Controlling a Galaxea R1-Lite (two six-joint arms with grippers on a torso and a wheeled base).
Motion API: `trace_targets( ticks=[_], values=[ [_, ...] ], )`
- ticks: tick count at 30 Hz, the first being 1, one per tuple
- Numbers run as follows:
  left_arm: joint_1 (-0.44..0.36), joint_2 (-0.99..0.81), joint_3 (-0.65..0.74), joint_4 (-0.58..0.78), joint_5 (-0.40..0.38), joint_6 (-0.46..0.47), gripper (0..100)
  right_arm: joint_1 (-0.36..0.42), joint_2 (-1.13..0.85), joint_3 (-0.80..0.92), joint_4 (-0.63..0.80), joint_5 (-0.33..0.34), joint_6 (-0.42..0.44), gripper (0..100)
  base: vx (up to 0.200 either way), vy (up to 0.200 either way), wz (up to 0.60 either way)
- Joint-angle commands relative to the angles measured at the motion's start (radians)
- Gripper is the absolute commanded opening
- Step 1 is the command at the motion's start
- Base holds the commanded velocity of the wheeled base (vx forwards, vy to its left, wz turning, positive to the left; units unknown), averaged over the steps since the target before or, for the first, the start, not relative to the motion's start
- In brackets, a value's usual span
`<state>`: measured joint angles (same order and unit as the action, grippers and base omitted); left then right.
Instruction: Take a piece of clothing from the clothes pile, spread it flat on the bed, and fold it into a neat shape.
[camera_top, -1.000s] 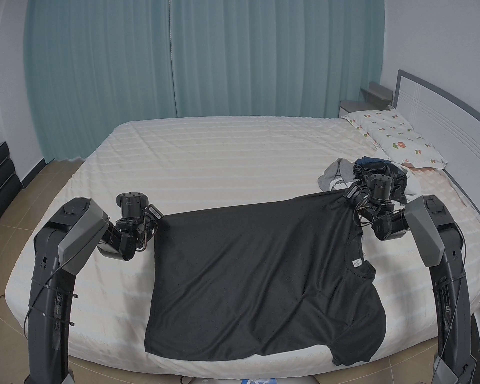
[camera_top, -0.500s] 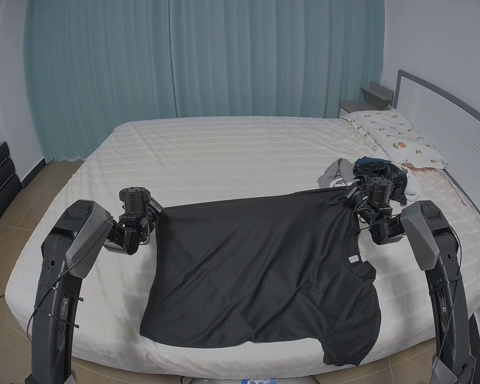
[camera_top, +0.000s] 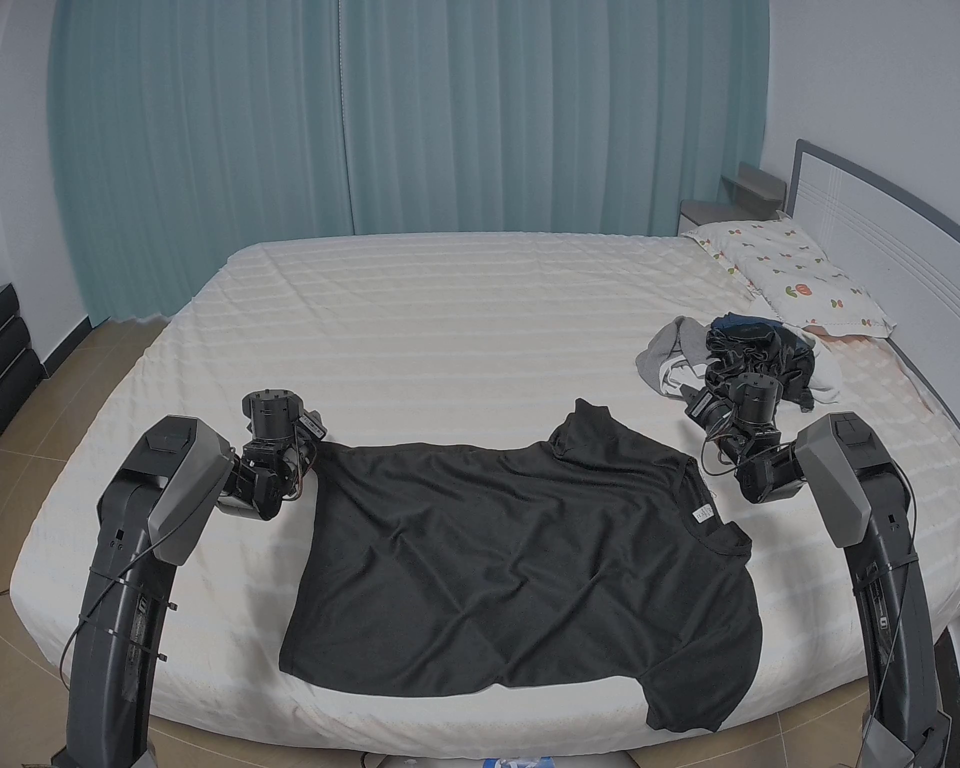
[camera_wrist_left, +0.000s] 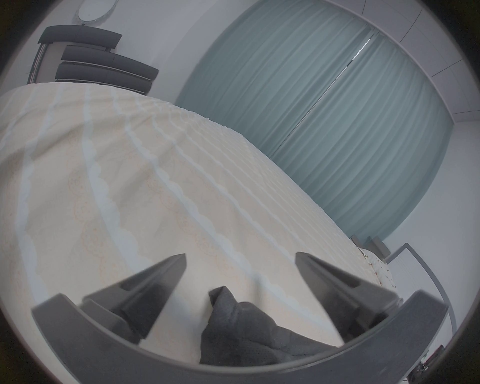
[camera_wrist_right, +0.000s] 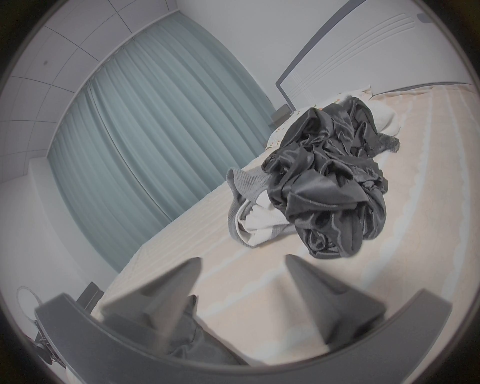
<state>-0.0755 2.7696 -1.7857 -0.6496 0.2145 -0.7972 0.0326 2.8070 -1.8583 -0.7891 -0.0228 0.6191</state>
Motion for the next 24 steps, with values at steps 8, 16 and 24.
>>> trace_targets(
  ticks=[8,16,24],
  values=[
    [0.039,-0.079,0.063,0.039,0.002,0.0,100,-0.04,-0.287,0.475,-0.038,0.127,-0.012,100,0.0,0.0,0.0],
    [0.089,-0.242,0.264,0.045,-0.032,-0.005,100,-0.052,-0.478,0.798,-0.113,0.208,-0.01,100,0.0,0.0,0.0],
    [0.109,-0.441,0.709,-0.058,-0.208,-0.008,100,-0.054,-0.649,1.091,-0.119,0.267,-0.016,100,0.0,0.0,0.0]
  ],
)
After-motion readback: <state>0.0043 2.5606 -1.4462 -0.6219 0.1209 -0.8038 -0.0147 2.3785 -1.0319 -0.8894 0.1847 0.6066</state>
